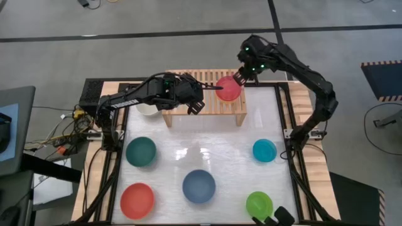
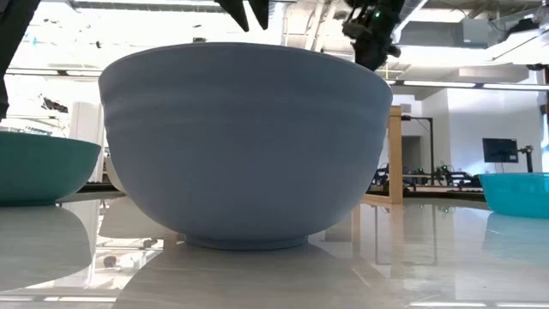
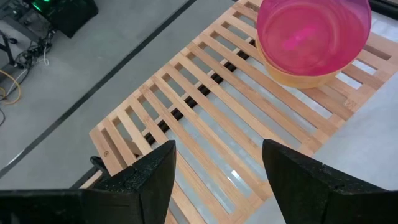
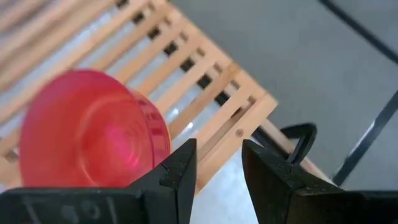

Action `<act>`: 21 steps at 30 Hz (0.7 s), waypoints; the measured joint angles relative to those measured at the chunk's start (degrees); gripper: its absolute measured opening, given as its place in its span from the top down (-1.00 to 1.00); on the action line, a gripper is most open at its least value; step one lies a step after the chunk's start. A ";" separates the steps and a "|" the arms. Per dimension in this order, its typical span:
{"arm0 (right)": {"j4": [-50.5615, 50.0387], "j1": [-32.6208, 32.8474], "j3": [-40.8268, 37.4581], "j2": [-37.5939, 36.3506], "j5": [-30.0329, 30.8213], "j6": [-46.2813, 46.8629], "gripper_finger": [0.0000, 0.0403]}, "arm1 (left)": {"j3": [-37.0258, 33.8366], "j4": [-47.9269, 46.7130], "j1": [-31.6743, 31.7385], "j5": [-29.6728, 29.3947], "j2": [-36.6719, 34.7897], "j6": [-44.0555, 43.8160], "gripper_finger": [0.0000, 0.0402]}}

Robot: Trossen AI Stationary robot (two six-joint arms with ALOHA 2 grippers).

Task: Place and stack bowls onto a shelf
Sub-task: Stack the small pink bowl on the small yellow bowl on the shelf

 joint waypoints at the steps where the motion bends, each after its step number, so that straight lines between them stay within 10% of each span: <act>1: 0.73 -0.02 0.00 -0.58 -0.39 -0.89 0.24 | 0.00 0.02 0.00 0.01 0.00 -0.01 -0.12; 8: 8.35 -2.42 -0.79 -3.06 -23.47 -4.48 0.26 | 0.00 -0.02 -0.10 0.04 0.00 -0.54 -0.12; 21: 9.01 -13.38 -7.36 -2.96 -45.94 -6.48 0.87 | 0.02 -2.86 -1.31 -1.23 0.00 -4.15 -0.12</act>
